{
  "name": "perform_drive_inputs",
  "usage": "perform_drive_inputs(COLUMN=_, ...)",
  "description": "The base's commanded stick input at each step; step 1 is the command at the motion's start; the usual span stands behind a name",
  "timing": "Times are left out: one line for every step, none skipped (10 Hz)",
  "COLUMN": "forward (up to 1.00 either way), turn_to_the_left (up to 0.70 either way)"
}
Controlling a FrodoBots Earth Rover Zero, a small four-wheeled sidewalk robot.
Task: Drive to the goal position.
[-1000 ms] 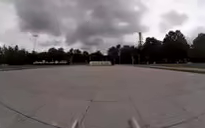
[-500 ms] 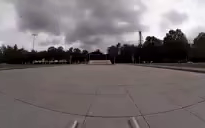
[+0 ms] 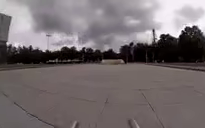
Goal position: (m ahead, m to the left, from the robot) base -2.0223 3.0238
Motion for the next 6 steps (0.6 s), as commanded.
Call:
perform_drive_inputs(forward=0.00, turn_to_the_left=1.00)
perform_drive_inputs(forward=0.00, turn_to_the_left=1.00)
perform_drive_inputs(forward=0.00, turn_to_the_left=1.00)
perform_drive_inputs(forward=0.00, turn_to_the_left=1.00)
perform_drive_inputs(forward=0.00, turn_to_the_left=1.00)
perform_drive_inputs(forward=0.00, turn_to_the_left=1.00)
